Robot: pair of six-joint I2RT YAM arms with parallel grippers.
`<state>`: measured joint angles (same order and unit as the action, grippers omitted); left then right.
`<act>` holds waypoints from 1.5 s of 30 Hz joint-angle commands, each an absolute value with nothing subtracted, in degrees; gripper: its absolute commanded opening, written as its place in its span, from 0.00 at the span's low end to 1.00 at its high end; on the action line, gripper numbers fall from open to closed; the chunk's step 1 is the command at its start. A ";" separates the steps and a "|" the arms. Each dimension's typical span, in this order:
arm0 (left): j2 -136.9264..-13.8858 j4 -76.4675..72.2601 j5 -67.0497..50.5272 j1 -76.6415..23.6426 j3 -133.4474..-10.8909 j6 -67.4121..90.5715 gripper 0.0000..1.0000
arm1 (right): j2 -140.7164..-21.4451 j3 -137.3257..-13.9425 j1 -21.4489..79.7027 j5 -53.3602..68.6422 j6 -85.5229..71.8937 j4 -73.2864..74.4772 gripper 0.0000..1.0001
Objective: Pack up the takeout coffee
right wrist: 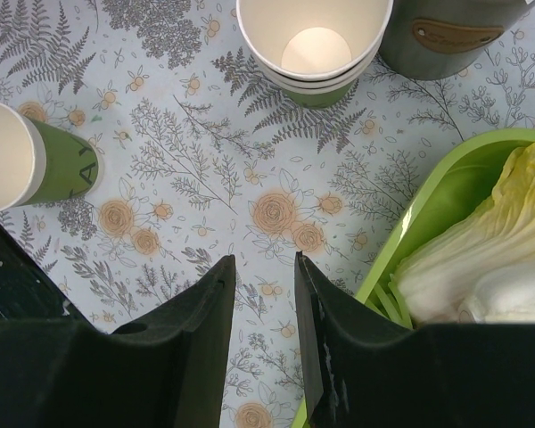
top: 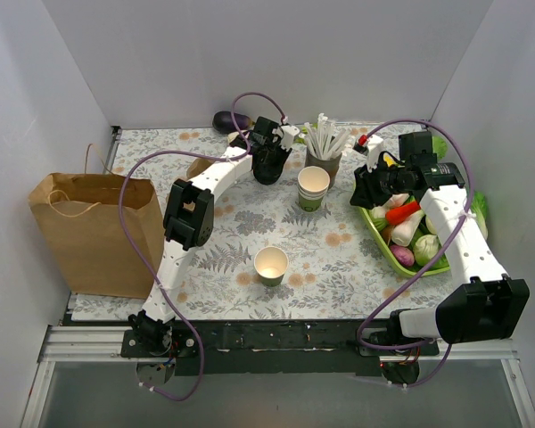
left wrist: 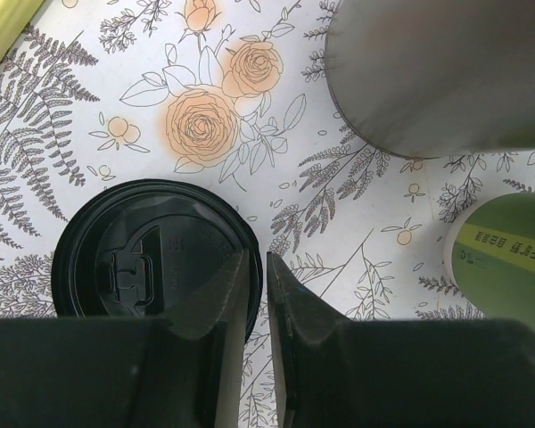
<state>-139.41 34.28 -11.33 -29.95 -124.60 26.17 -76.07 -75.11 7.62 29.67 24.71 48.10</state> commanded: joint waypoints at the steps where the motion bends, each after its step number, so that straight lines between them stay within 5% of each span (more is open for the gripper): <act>1: -138.78 34.01 -11.25 -29.88 -126.47 25.58 0.11 | -76.03 -74.62 7.47 29.53 25.22 47.29 0.41; 13: -138.25 34.10 -11.08 -29.88 -126.56 25.49 0.00 | -75.76 -74.27 7.47 29.53 24.96 46.85 0.41; 45: -117.52 39.19 -17.30 -29.62 -121.65 27.60 0.00 | -75.32 -74.88 7.47 31.55 24.78 45.26 0.41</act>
<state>-129.58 36.38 -12.75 -29.95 -122.83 26.30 -76.14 -73.91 7.62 29.85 24.23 46.19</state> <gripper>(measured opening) 0.009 0.404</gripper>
